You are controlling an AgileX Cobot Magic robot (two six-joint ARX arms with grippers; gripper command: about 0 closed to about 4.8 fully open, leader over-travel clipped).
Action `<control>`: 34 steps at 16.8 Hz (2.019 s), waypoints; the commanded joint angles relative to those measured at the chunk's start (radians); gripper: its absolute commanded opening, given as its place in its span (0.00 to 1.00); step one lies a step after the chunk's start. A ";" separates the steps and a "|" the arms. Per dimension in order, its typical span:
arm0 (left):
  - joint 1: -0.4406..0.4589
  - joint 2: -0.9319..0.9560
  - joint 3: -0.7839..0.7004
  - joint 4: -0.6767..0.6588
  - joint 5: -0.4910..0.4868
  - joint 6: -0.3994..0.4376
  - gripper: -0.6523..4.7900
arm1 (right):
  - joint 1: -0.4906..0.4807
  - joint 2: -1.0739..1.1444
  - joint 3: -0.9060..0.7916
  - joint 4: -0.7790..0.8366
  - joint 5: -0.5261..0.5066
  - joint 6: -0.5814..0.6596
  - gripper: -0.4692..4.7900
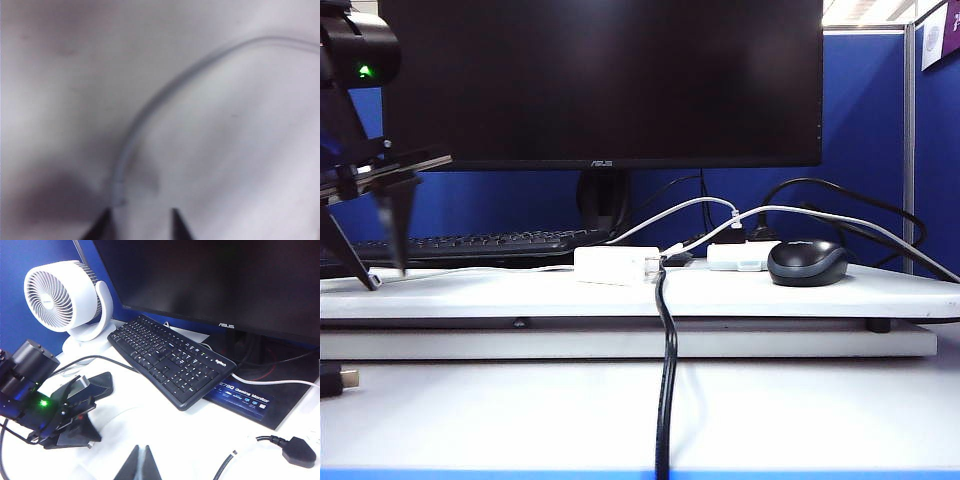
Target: Pick up the Type-C charging cable and the charging base, insert one end of the Type-C charger into the corresponding slot on the base, and finally place the plugged-in charger back on the table.
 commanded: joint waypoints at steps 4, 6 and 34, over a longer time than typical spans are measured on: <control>0.002 0.006 -0.005 -0.009 -0.016 -0.045 0.40 | 0.001 -0.003 0.006 0.010 -0.005 -0.005 0.08; 0.002 0.006 -0.005 -0.004 -0.016 -0.070 0.40 | 0.001 -0.003 0.006 0.010 -0.005 -0.007 0.08; -0.001 -0.086 -0.004 1.227 0.793 -0.261 0.11 | 0.002 0.027 0.006 -0.029 -0.066 -0.160 0.08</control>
